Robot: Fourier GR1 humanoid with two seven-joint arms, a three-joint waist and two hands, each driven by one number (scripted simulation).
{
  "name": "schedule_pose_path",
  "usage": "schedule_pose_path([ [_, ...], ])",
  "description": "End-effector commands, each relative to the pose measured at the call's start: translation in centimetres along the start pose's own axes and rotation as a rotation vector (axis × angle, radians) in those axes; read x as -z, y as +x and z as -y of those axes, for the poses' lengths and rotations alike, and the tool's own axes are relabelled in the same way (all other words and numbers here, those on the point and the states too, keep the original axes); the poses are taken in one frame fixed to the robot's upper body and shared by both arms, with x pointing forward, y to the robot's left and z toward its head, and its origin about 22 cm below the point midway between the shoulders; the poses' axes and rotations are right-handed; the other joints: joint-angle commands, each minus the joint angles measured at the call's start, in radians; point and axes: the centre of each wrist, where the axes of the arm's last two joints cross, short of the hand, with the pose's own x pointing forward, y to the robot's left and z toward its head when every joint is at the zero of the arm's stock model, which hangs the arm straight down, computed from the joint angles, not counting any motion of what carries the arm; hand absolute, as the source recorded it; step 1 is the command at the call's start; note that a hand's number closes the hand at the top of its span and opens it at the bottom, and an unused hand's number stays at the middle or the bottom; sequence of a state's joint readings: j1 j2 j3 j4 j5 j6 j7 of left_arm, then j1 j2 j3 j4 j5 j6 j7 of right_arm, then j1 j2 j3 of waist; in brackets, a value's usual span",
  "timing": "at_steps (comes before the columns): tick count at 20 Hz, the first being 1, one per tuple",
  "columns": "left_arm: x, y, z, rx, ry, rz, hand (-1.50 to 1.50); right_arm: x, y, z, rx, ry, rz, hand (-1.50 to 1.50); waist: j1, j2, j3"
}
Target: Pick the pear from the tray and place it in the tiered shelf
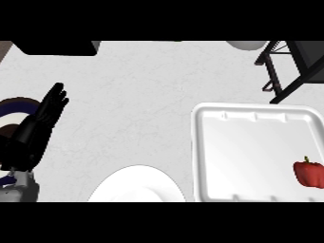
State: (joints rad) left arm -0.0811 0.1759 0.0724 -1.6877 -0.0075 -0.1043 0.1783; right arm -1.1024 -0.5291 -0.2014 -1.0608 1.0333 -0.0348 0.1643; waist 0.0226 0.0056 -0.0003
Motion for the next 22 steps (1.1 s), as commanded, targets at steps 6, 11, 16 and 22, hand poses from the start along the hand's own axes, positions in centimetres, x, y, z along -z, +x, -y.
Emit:
schedule_pose_path([
  [6,0.8,1.8,-0.9,-0.005,0.011,-0.002,0.0,1.2,-0.5,-2.3,-0.095,0.316,0.116,1.5,-0.004,-0.004,0.0],
  [11,0.7,1.2,-0.7,-0.01,0.017,-0.019,0.0,1.1,-5.1,-2.6,-0.107,0.418,0.13,1.5,-0.006,-0.001,0.0],
  [16,0.2,1.2,-1.4,0.004,-0.012,-0.009,0.0,-0.1,-6.7,-4.7,-0.1,0.389,0.016,1.5,-0.006,-0.002,0.001],
  [22,0.7,0.2,-1.3,-0.017,0.015,0.001,0.0,-0.1,-9.3,-3.2,-0.163,0.155,-0.196,1.5,-0.012,0.003,0.0],
])
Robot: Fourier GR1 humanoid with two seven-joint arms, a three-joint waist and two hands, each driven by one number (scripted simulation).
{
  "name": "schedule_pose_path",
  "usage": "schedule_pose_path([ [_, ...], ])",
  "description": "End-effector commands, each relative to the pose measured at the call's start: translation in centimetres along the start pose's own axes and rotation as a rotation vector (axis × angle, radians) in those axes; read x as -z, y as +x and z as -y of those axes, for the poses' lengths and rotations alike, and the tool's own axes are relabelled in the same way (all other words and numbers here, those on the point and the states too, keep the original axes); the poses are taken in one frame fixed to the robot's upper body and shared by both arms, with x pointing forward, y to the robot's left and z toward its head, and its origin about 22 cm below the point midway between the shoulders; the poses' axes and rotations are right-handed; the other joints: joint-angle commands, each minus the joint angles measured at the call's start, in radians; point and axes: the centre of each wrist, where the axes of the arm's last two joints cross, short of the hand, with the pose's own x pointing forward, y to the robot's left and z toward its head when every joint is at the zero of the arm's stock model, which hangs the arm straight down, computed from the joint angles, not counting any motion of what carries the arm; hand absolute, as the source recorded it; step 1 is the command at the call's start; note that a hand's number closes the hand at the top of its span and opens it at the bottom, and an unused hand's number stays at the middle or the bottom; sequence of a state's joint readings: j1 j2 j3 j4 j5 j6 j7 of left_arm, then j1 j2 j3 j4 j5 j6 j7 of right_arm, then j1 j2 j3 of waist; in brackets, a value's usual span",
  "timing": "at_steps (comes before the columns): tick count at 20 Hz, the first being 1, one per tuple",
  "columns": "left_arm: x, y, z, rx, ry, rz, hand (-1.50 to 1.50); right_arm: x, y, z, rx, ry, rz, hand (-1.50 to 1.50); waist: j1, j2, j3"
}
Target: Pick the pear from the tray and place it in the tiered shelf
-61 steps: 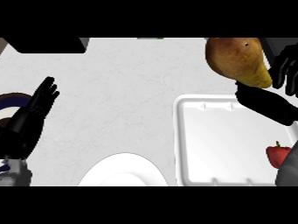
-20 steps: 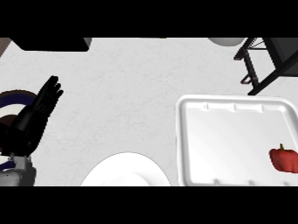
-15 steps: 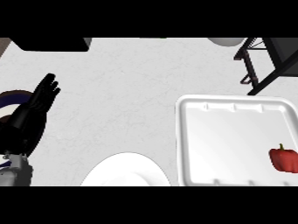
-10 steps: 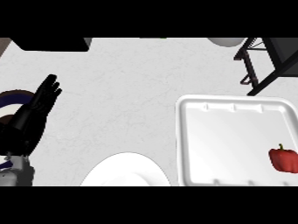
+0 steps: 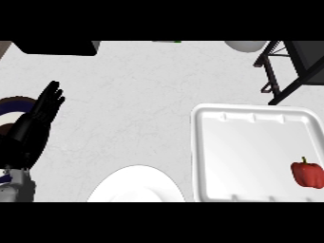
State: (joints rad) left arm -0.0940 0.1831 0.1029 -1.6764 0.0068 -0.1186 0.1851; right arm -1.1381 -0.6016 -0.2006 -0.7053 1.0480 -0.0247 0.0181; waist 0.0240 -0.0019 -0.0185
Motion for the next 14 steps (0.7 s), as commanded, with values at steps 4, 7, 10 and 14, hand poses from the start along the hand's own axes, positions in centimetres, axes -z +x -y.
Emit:
schedule_pose_path([
  [4,-0.2,0.3,-0.3,0.011,0.006,0.007,0.0,-2.2,-6.6,-1.5,-0.588,0.131,-0.152,-1.5,-0.015,0.019,0.011],
  [7,-0.2,0.5,0.4,0.004,-0.013,0.011,0.0,-0.9,-4.9,0.0,-0.62,0.27,-0.109,-1.5,-0.001,0.009,0.016],
  [10,0.3,0.6,1.1,0.014,0.002,0.006,0.0,0.0,-5.9,3.8,-0.476,0.095,-0.324,-1.5,-0.007,0.01,0.018],
  [14,-1.2,0.7,-1.0,0.018,-0.021,0.005,0.0,0.6,-3.5,4.9,-0.369,0.014,-0.289,-1.5,-0.01,0.002,0.018],
])
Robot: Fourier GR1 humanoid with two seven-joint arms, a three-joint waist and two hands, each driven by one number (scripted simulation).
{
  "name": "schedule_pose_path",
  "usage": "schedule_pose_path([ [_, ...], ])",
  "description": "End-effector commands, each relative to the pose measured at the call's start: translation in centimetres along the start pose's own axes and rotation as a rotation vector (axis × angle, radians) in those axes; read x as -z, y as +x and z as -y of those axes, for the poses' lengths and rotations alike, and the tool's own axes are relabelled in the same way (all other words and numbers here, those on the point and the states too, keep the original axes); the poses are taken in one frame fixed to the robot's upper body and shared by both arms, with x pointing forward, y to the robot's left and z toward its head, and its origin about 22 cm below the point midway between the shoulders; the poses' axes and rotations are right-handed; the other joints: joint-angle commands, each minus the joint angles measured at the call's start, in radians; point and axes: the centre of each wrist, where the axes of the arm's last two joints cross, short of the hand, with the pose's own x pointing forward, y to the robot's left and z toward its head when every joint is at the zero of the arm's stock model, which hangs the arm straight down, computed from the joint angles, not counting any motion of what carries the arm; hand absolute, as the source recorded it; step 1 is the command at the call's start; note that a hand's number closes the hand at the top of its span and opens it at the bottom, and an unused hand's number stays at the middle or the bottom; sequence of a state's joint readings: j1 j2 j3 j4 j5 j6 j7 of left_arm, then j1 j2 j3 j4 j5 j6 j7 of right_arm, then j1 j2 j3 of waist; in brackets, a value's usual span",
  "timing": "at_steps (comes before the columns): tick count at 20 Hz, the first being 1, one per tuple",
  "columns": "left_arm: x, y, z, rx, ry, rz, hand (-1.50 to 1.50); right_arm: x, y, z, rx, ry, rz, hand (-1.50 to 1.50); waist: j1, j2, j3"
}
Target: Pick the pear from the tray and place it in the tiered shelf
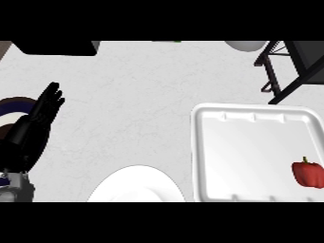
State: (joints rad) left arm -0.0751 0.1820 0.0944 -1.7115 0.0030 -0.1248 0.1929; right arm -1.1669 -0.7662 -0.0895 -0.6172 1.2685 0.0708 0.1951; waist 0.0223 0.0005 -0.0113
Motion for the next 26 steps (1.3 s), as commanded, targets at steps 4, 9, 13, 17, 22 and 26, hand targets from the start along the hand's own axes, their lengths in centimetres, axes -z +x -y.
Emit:
schedule_pose_path([
  [4,0.6,-0.3,0.7,-0.013,0.004,-0.02,0.0,0.2,1.0,4.0,0.316,-0.119,-0.064,-1.5,-0.021,-0.003,0.011],
  [9,0.3,-0.5,0.7,-0.018,0.007,-0.012,0.0,0.5,-1.9,9.5,0.498,-0.21,-0.14,-1.5,-0.014,-0.001,0.011],
  [13,-0.3,-0.3,-0.4,-0.006,0.014,-0.016,0.0,0.0,-5.6,13.1,0.74,-0.261,-0.277,-1.5,-0.023,-0.009,0.012],
  [17,-0.5,-1.3,-0.3,-0.015,0.026,-0.034,0.0,-1.0,-11.5,14.9,0.931,-0.251,-0.408,-1.5,-0.041,-0.01,0.012],
  [22,-0.3,-0.8,0.9,-0.008,0.05,-0.038,0.0,-3.2,-17.7,16.6,1.039,-0.176,-0.464,-1.5,-0.049,-0.011,0.012],
  [26,-0.7,-1.1,-0.6,-0.015,0.023,-0.02,0.0,-6.0,-23.8,17.3,1.11,-0.214,-0.452,-1.5,-0.034,-0.005,0.012],
])
